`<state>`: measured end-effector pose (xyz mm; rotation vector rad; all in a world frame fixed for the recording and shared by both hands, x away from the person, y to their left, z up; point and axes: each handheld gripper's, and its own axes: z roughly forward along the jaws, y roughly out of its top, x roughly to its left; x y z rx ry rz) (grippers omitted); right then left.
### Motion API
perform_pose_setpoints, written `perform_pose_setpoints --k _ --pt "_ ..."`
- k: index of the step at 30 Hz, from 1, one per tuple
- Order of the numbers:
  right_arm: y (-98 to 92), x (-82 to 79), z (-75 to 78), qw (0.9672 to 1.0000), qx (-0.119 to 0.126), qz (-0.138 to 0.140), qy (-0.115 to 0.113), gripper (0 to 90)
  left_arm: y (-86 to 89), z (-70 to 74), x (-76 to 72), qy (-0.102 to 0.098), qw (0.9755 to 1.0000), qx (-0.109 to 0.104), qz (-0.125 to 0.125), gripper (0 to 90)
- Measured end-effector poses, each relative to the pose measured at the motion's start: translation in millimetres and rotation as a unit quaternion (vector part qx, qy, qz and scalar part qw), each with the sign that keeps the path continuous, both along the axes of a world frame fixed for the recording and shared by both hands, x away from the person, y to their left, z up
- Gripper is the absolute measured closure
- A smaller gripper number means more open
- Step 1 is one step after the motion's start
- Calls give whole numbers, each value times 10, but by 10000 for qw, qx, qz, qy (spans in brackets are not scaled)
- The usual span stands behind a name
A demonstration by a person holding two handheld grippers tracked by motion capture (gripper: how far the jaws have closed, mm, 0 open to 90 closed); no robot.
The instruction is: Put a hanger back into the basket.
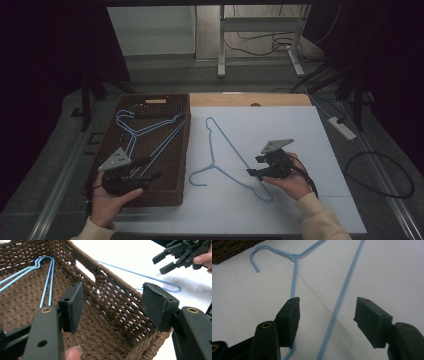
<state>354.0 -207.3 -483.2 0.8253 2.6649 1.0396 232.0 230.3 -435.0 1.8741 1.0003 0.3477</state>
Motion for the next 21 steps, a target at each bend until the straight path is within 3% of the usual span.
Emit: perform_pose_setpoints --k 11,19,21 --pt "513 21 -55 9975 -624 255 210 444 -19 1 -32 -47 10000 -11 -23 358" --pt "921 76 -84 9937 -984 429 312 475 -12 -2 -39 -62 10000 -11 -20 358" --pt "1048 99 -93 9915 -1146 484 388 493 2 -2 -43 -77 10000 -32 0 358"
